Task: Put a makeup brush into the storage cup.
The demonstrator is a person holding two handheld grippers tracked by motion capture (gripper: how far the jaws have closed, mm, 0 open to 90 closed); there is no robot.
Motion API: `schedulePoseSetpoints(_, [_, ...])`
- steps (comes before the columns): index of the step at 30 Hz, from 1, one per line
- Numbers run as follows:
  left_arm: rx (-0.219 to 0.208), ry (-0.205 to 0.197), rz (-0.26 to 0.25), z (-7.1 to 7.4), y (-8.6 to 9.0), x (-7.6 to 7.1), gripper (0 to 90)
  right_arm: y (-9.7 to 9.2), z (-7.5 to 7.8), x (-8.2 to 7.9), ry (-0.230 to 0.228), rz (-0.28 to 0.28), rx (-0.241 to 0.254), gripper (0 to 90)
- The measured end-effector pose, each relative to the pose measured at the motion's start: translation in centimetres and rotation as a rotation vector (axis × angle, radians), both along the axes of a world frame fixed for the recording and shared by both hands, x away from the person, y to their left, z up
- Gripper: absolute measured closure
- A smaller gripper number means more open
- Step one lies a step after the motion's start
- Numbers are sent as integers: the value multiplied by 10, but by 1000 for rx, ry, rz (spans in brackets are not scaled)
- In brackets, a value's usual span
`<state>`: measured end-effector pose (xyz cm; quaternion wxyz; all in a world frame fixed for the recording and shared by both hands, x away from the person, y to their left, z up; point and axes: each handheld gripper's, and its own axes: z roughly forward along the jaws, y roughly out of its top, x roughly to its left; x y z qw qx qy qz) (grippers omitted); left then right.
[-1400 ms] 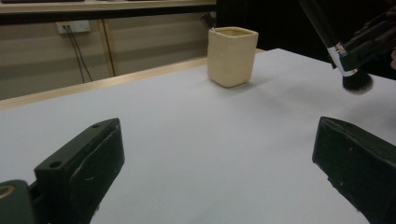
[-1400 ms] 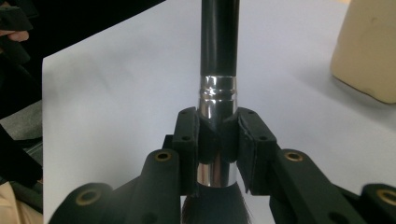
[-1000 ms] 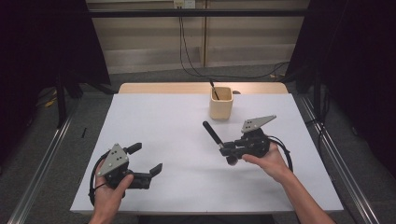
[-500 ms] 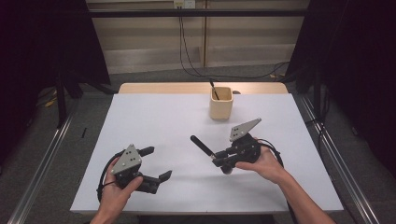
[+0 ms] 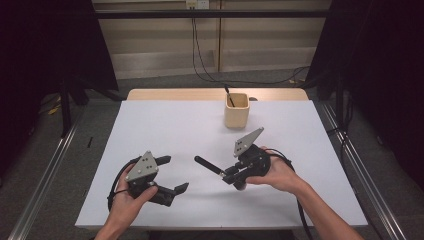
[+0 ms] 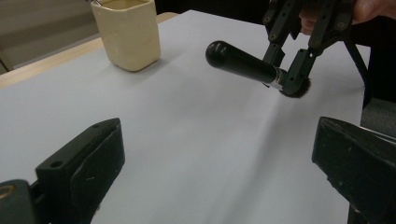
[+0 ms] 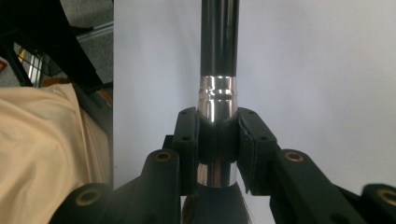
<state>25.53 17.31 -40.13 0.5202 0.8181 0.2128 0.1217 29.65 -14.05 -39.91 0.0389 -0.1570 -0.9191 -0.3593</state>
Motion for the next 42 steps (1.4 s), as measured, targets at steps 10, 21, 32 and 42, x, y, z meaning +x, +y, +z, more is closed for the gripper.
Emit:
schedulePoseSetpoints(10, [67,25,-69,8,-10,7,26,8,2,3,15,62,-147,710])
schedulePoseSetpoints(21, [182,80,-163,9,-24,13,29,21,3,6,52,127,-277,710])
schedulePoseSetpoints(32, [234,114,-179,4,-32,18,33,27,2,7,55,166,-368,710])
schedulePoseSetpoints(42, [359,121,-223,7,-48,23,41,38,4,12,58,242,-484,710])
